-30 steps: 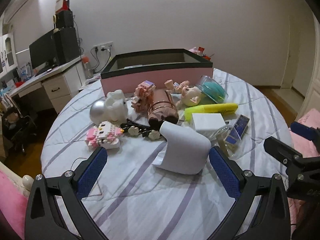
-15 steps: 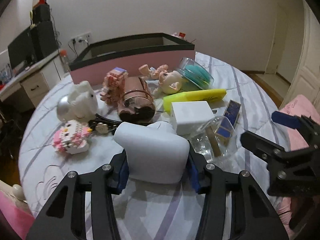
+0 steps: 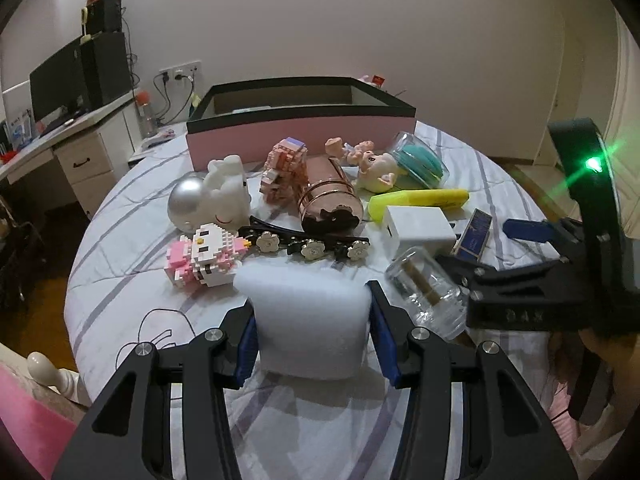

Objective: Organize rigid objects
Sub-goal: 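Grasp the white cup-shaped object with the left gripper while the right gripper grasps the blue-and-gold box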

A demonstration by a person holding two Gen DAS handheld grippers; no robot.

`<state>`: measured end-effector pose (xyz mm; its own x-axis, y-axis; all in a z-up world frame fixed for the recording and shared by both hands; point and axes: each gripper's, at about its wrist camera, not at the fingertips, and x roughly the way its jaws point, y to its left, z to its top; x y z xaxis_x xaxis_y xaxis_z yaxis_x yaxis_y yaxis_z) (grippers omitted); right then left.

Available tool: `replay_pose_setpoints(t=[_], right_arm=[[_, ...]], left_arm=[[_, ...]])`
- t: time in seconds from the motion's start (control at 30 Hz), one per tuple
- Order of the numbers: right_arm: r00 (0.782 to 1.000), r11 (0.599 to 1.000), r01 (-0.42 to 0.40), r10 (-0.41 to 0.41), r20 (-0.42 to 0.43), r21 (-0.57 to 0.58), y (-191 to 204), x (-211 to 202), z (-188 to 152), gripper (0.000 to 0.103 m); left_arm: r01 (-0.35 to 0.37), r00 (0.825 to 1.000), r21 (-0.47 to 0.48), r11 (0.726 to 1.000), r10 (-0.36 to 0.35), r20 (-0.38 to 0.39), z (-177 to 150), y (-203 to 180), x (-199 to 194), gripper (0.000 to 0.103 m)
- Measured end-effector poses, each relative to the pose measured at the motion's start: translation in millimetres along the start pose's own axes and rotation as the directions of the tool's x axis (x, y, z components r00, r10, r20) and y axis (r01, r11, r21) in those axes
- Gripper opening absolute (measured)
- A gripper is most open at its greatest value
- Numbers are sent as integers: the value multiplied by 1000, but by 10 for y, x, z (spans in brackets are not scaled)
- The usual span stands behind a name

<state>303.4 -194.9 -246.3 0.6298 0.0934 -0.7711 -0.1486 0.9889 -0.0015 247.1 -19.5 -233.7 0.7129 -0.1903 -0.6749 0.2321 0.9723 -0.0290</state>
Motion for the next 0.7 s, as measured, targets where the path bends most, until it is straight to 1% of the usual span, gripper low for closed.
replay_pose_setpoints(t=[0.1, 0.17, 0.23, 0.27, 0.33, 0.37, 0.43, 0.53, 0.57, 0.67, 0.7], right_arm=[[1000, 1000, -24, 24, -5, 5, -42, 32, 35, 103], [999, 999, -51, 51, 1, 9, -92, 19, 19, 100], [998, 998, -61, 61, 15, -4, -130, -12, -6, 90], [998, 998, -65, 65, 22, 0, -161, -26, -22, 86], [997, 998, -63, 63, 38, 13, -222, -58, -27, 67], [997, 998, -63, 62, 49, 25, -266, -78, -36, 64], [996, 996, -75, 72, 57, 52, -354, -92, -43, 51], [996, 995, -77, 73, 55, 71, -431, -123, -68, 45], [996, 994, -74, 69, 61, 85, -450, -146, -80, 45], [997, 988, -66, 58, 60, 141, -521, -176, -98, 46], [996, 983, -66, 55, 68, 174, -537, -183, -87, 51]], left_arm=[[16, 1000, 0, 1000, -16, -5, -1, -7, 18, 49], [24, 1000, -2, 1000, -24, -7, -6, -12, 31, 49], [31, 999, -3, 1000, -31, -10, -18, -16, 45, 49], [33, 999, -5, 999, -33, -9, -22, -18, 46, 49], [33, 999, -7, 999, -33, -8, -23, -24, 46, 49], [32, 999, -6, 999, -32, -7, -27, -27, 39, 49], [34, 999, -4, 999, -34, -9, -31, -26, 36, 49], [43, 999, -14, 999, -43, -12, -38, -10, 34, 49], [43, 999, -16, 999, -43, -11, -40, -9, 38, 49], [38, 999, -22, 999, -38, -7, -39, -11, 42, 49], [32, 999, -18, 999, -32, -6, -37, -21, 43, 49]])
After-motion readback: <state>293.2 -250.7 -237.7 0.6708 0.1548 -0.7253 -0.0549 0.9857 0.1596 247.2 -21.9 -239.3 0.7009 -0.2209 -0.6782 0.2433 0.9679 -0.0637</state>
